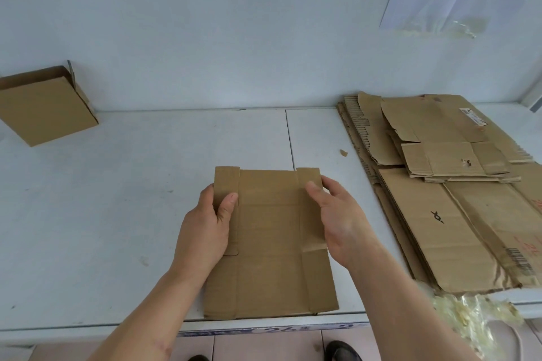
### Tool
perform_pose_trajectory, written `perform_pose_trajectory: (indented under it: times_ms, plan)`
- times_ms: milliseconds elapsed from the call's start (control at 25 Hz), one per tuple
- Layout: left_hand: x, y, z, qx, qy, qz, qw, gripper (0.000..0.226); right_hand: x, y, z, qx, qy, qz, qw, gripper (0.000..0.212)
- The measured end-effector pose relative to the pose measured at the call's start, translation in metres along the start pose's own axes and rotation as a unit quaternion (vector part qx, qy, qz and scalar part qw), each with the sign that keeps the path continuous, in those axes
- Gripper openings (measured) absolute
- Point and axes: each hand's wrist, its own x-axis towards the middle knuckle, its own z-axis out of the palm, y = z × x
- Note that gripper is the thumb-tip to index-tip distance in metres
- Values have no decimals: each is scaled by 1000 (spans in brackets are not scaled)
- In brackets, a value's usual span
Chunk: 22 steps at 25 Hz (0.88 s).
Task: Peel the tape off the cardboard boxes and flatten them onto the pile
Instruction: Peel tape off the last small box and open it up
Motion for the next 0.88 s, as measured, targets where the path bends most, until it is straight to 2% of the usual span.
perform_pose_trajectory:
  times_ms: [160, 320, 400, 440, 520, 600, 640, 760, 880]
  plan:
    - [0, 0, 6, 94, 4, -11, 996, 69, -1, 10, 7, -191, -8, -77, 979, 72]
    - [1, 4, 10, 219, 8, -19, 976, 65, 5, 17, 11, -295, -5, -139, 945, 71]
    - [-1, 0, 14, 267, 8, 9, 964, 57, 11, 21, 14, -330, 4, -158, 930, 68]
    - [-3, -5, 17, 282, 20, 45, 958, 51, 13, 24, 16, -366, 8, -169, 915, 67]
    - [2, -16, 22, 303, 16, 115, 946, 42, 15, 34, 21, -495, 12, -207, 844, 59]
    - [10, -20, 23, 310, -45, 113, 943, 53, 18, 46, 26, -597, 13, -236, 767, 56]
    - [12, -22, 24, 313, -60, 100, 942, 56, 20, 48, 29, -622, 11, -238, 746, 57]
    - [15, -20, 23, 316, -74, 80, 943, 51, 21, 43, 34, -655, -7, -216, 724, 61]
    - [16, -13, 22, 317, -119, 49, 940, 54, 1, 45, 31, -685, -23, -188, 704, 70]
